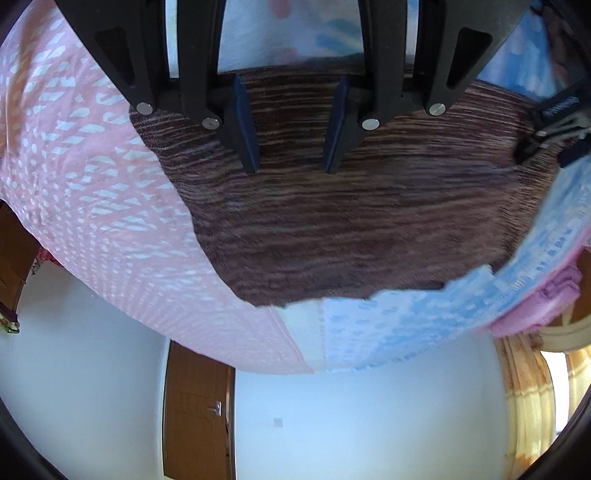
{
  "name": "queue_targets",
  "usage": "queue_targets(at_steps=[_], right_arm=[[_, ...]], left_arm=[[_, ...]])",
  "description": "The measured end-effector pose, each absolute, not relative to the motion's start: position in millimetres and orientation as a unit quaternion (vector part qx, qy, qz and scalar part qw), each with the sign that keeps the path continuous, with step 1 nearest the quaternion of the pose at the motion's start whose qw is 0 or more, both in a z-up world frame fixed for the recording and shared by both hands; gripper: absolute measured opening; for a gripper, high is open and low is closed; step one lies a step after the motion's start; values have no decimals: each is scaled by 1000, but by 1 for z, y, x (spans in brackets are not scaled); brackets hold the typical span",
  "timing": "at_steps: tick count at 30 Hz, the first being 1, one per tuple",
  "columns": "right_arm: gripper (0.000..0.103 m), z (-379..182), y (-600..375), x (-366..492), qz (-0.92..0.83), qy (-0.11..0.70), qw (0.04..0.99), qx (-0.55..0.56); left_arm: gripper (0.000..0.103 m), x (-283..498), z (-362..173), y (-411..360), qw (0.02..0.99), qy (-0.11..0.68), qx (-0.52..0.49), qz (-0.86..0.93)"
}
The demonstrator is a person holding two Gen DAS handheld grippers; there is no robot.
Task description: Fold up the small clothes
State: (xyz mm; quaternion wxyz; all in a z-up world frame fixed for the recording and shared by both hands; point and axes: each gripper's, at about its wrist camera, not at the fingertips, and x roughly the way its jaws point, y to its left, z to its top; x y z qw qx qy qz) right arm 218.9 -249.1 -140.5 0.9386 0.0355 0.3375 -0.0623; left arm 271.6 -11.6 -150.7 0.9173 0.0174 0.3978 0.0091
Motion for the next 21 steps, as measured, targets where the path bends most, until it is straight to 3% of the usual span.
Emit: queue_targets(at_steps=[7,10,21], right_arm=[[37,-143,-177,229,26,347,937,-23],[37,-164,-176,239,26,379,925,-16],[40,-166,-182,234,40,366,930,1]], left_arm=[[103,270,-152,-9,917,398,8,7],[103,271,-152,-8,916,400,6,6],[101,252,-144,13,920,391,-32,-18]])
